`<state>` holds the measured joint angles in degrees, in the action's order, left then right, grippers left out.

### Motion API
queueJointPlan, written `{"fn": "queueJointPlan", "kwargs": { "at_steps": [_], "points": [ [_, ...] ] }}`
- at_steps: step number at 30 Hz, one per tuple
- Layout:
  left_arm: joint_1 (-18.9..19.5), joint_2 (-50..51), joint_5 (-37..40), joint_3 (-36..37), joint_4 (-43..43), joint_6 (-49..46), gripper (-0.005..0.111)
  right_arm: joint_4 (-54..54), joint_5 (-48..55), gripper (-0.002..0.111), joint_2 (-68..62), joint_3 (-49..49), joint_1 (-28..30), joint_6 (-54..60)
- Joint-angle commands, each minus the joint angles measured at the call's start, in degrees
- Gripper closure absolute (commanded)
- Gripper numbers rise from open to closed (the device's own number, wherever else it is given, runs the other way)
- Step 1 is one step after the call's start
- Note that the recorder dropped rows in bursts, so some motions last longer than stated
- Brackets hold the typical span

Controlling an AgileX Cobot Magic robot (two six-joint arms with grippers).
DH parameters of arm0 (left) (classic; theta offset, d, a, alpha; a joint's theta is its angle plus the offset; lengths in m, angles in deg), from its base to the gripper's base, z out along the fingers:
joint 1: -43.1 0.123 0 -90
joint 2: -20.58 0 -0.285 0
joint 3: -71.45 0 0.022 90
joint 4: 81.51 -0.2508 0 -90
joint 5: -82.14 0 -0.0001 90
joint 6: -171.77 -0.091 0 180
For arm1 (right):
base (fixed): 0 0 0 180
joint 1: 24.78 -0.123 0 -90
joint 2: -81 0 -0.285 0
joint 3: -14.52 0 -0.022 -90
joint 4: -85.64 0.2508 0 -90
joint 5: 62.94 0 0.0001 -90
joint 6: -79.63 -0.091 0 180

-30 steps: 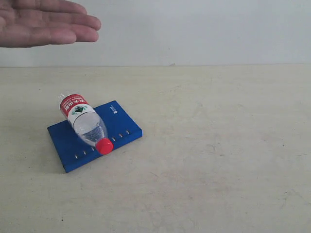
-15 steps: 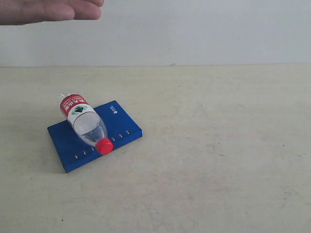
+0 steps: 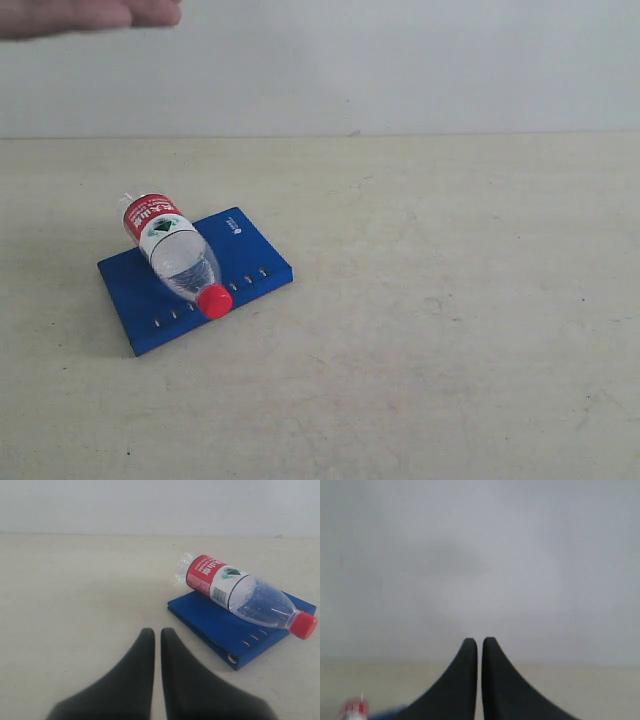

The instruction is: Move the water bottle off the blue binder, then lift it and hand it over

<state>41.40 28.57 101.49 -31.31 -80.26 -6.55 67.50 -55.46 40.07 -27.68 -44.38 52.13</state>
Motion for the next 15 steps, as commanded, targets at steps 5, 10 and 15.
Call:
{"fn": "queueJointPlan", "kwargs": {
  "at_steps": [5, 10, 15],
  "points": [
    [-0.10, -0.20, -0.03, -0.03, -0.12, 0.43, 0.102, 5.40, 2.14, 0.108, -38.46, 3.12, -36.10, 35.22],
    [-0.10, -0.20, -0.03, -0.03, -0.12, 0.43, 0.102, 6.40, -5.72, 0.104, -53.10, 7.45, -38.81, 31.39],
    [-0.10, -0.20, -0.03, -0.03, -0.12, 0.43, 0.102, 8.22, -15.99, 0.052, -65.90, 15.87, -38.66, 24.67]
  ]
}}
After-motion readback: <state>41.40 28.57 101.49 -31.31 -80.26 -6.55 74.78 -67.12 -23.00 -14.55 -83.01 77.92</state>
